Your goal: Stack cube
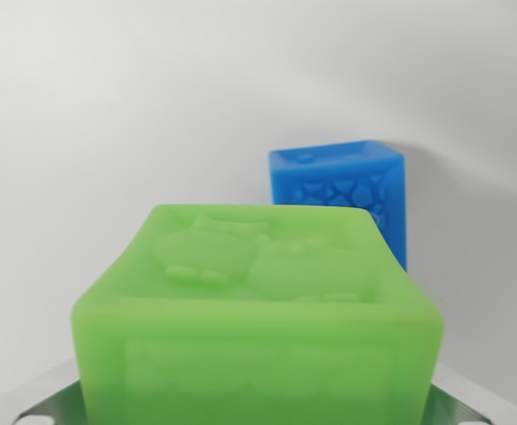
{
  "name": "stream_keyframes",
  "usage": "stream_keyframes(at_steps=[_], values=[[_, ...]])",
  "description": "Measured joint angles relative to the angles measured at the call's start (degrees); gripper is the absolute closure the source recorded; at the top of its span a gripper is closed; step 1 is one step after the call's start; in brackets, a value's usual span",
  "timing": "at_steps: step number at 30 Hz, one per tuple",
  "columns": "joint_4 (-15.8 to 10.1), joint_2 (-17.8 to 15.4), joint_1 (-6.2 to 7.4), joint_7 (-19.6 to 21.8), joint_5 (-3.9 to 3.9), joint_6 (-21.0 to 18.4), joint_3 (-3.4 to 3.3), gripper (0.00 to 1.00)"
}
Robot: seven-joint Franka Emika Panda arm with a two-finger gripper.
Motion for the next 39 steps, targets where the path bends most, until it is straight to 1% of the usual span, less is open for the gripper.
stream_keyframes(at_steps=[18, 22, 27, 39], values=[[6.5, 3.1, -1.98, -8.0, 0.0, -3.3, 0.0, 1.0], [6.7, 3.8, -2.07, -8.4, 0.0, -3.0, 0.0, 1.0], [6.7, 5.8, -2.07, -8.5, 0.0, -1.5, 0.01, 1.0], [6.9, 8.6, -2.07, -8.6, 0.0, 1.2, 0.02, 1.0]])
